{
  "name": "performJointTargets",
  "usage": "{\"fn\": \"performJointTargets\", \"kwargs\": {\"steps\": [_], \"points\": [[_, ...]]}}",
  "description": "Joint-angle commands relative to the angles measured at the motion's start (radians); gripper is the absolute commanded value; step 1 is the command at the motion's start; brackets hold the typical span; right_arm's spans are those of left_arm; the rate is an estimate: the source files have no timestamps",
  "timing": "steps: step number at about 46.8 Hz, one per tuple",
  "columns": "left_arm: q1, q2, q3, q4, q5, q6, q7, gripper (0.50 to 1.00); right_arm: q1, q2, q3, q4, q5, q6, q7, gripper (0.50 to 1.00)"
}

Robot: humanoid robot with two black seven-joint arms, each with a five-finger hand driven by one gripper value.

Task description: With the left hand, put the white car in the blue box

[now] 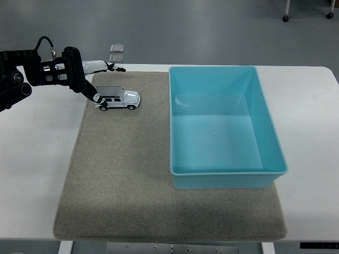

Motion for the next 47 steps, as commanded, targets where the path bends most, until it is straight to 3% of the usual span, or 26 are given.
{"fn": "performJointTargets", "kwargs": {"steps": [1, 18, 33, 47], "points": [[0.001, -0.003, -0.001, -0.001, 0.057, 0.01, 0.0, 0.996, 0.0, 0.0, 0.0, 0.0, -0.001, 0.0, 0.0, 0.936], [0.023, -0.112, 0.0, 0.102, 0.063, 0.051, 0.011, 0.996, 0.0, 0.0, 0.0, 0.0, 0.001, 0.0, 0.0, 0.936], [0.023, -0.128, 0.003, 0.106, 0.065, 0.06, 0.012, 0.996, 0.0, 0.0, 0.0, 0.0, 0.001, 0.0, 0.0, 0.936], [0.023, -0.129, 0.003, 0.108, 0.065, 0.062, 0.014, 0.926, 0.0, 0.0, 0.0, 0.0, 0.001, 0.0, 0.0, 0.936]]}}
